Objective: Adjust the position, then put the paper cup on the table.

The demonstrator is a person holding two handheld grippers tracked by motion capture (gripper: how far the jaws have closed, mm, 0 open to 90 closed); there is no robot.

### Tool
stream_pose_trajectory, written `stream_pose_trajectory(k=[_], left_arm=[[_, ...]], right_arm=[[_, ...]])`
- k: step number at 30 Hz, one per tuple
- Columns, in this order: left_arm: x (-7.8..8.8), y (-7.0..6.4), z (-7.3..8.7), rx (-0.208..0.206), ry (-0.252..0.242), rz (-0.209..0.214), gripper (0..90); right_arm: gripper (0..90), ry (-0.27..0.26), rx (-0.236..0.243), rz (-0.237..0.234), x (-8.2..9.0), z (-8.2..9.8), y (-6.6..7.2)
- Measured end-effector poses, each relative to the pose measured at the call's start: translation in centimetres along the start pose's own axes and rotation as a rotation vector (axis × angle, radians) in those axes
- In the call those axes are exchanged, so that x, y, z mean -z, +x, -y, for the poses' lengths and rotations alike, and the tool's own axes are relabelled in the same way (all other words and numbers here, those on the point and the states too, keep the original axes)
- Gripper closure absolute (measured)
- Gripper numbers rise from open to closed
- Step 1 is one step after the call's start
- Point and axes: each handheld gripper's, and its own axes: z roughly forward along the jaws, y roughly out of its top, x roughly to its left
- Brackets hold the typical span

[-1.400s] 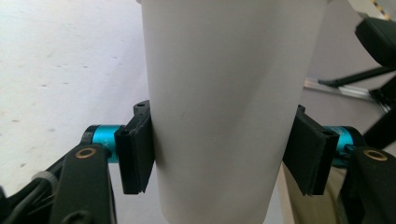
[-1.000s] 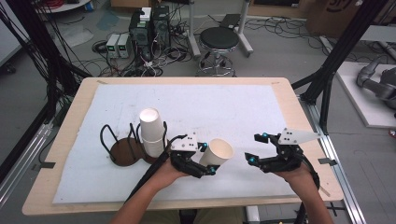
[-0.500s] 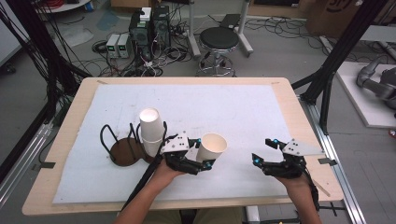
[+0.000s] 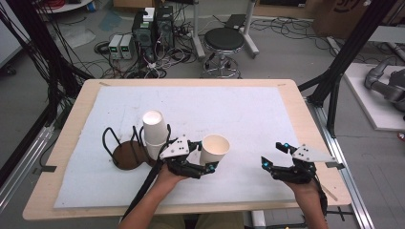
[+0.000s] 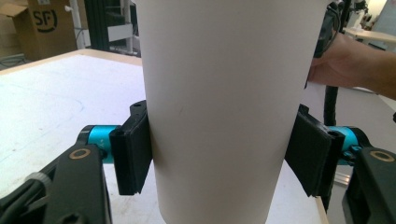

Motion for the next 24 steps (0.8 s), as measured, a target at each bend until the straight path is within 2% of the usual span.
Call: stream_pose_trajectory(k=[7,11,17,24], left_arm=[[0.0,0.1,-0.4,-0.014,-0.05,-0.007,31.1],[-0.1,0.4,-0.6,-0.005,-0.076,-0.013,31.0],[-0.6,0.7,-1.1,-0.01,-0.092,-0.006,31.0],[-1.5,1.5,-1.7,-0.009,-0.115,-0.025,30.9]], right_arm=[[21.6,-0.007,0.011,0.002,0.1,0.0,0.1],[21.6,-0.008,0.009,0.005,0.3,0.1,0.0],[21.6,-0.011,0.002,0.006,0.3,0.2,-0.2],[21.6,-0.01,0.006,0.0,0.2,0.2,-0.1]])
